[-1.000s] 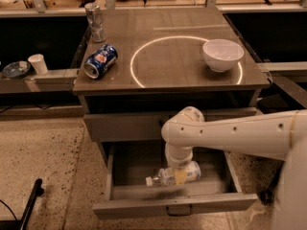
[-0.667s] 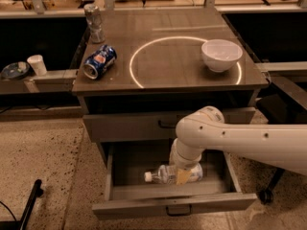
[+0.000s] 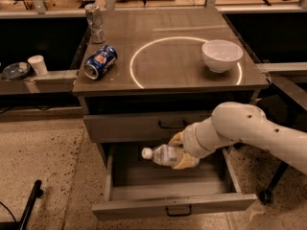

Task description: Pick blue plastic bottle from middle drawer and place on counter

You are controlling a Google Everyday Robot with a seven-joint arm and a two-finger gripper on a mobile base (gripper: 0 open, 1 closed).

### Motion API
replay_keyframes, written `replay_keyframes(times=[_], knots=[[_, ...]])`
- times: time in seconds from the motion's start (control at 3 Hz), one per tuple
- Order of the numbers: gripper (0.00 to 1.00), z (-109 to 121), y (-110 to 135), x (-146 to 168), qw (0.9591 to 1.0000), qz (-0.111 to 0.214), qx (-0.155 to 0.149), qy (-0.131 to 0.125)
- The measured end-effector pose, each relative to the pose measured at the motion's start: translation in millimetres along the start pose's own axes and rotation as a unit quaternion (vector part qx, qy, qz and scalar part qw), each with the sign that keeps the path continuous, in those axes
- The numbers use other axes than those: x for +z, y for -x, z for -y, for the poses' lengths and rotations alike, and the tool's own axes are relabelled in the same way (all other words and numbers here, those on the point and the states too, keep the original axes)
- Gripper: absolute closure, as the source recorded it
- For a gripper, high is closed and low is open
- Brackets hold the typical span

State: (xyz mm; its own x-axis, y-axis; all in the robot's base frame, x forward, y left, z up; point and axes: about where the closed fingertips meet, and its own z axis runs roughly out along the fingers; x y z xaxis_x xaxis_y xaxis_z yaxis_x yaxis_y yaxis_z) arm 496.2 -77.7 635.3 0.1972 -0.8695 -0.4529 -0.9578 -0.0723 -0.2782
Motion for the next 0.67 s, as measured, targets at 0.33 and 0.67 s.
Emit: replay_keyframes(times=[0.33, 0.67], knots=[[1.0, 41.3, 23.2, -27.3, 0.9925, 0.116, 0.0, -0.04], [1.0, 86.0, 46.2, -65.9, 0.9788, 0.191, -0.029, -0.068]])
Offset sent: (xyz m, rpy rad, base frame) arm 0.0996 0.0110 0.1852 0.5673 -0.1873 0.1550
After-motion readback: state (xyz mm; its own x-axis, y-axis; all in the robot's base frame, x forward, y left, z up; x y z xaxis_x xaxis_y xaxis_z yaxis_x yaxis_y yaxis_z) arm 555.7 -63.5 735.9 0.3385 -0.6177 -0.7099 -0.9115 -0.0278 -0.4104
